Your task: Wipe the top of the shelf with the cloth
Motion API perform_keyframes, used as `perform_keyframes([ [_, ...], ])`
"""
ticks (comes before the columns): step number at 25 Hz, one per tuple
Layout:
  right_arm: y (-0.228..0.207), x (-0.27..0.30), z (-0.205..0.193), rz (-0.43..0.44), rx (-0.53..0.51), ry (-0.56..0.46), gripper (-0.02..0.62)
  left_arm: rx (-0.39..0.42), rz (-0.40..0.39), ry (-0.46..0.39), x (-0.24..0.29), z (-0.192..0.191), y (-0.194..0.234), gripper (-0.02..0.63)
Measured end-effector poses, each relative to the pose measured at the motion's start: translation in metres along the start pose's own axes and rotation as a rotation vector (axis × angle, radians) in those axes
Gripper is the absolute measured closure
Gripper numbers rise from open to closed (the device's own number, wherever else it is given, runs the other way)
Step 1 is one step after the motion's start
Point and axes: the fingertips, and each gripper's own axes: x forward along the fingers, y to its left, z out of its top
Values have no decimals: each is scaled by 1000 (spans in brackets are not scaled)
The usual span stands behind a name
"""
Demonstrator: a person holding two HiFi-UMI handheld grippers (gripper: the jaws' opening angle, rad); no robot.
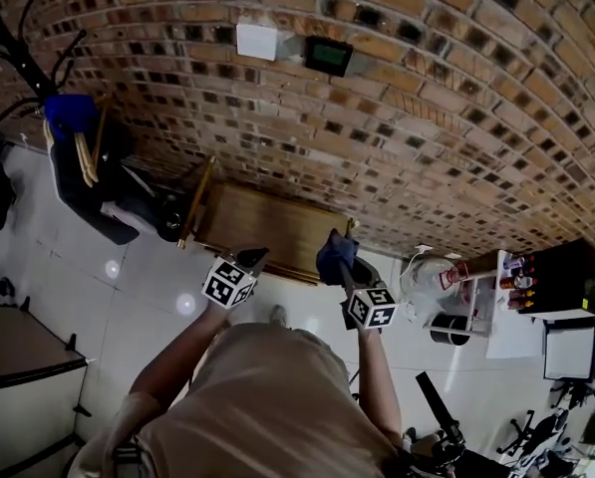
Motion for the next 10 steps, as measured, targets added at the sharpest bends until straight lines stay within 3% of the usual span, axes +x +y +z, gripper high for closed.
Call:
perform_keyframes([
  [10,-29,-13,-19,-10,30,17,520,-15,-14,3,24,-7,-26,601],
])
